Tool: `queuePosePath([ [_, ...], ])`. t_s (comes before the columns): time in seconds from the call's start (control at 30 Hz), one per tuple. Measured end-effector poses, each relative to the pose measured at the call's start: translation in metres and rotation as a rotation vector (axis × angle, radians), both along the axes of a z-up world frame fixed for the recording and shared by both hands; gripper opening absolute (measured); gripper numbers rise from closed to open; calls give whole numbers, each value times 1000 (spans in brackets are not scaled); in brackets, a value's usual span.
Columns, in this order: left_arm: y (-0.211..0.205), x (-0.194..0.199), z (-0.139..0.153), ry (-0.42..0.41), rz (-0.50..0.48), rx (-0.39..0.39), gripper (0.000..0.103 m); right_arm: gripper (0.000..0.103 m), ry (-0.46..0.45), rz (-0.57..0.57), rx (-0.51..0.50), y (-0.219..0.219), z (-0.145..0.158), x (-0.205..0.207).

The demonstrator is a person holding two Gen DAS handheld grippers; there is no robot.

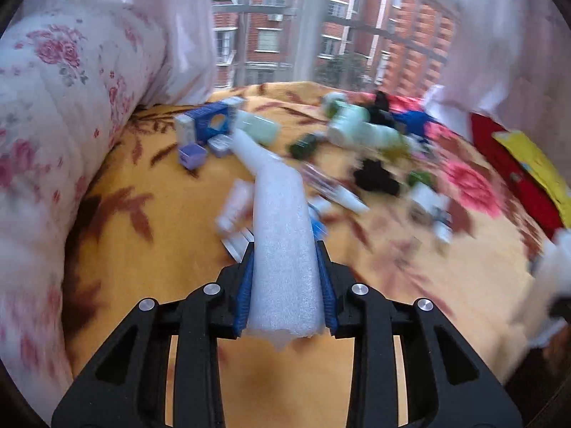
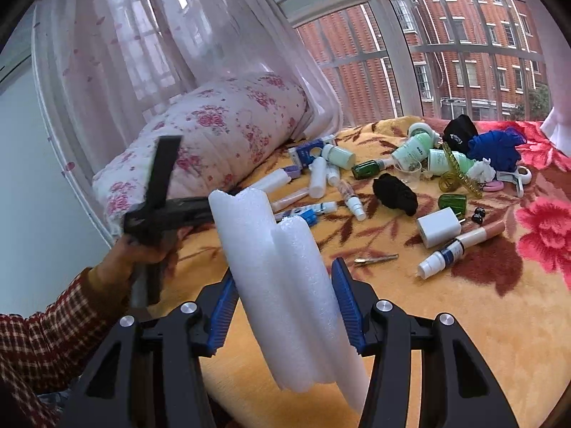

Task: Collect trash
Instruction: 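Grasp a white foam tube with the left tool while the right tool grasps another foam tube, then lower both tools over the orange bucket and release the foam tubes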

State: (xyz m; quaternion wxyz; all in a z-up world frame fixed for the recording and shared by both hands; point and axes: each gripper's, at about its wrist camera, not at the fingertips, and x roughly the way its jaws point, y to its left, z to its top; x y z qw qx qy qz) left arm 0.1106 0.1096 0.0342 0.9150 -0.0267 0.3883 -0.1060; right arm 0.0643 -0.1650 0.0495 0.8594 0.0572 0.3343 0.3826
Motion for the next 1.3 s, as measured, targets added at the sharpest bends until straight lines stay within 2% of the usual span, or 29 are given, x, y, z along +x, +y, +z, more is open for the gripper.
queuePosePath([
  [0.1,-21,-53,6,29,-69,-6,31,51,23,21,10,-6,2,-26],
  [0.2,-47,-112,2,71,-169,3,31,51,49,49,-27,-8,-4,-57],
  [0.33,-76,-169,-33,215,-286,-15,31,51,161,99,-58,-11,-32,-97],
  [0.43,-91,-196,-71,329,-318,-24,31,51,278,119,-106,-11,-73,-127],
  [0.6,-106,-216,-129,500,-324,-47,31,51,451,111,-173,-11,-137,-153],
  [0.73,-118,-221,-157,577,-338,-16,31,53,526,98,-227,-8,-169,-160],
  [0.8,-120,-220,-165,616,-330,-4,32,64,547,90,-252,-5,-178,-161],
  [0.83,-119,-219,-167,629,-313,-8,39,80,557,79,-270,-4,-181,-161],
  [0.87,-118,-219,-169,646,-302,-7,55,92,557,61,-276,-5,-182,-161],
  [0.93,-117,-217,-172,673,-275,13,67,92,571,40,-262,-8,-184,-158],
  [1.1,-114,-215,-169,668,-266,37,68,92,572,16,-198,-20,-177,-154],
  [1.3,-111,-216,-149,603,-277,9,68,92,497,-11,-82,-31,-142,-139],
])
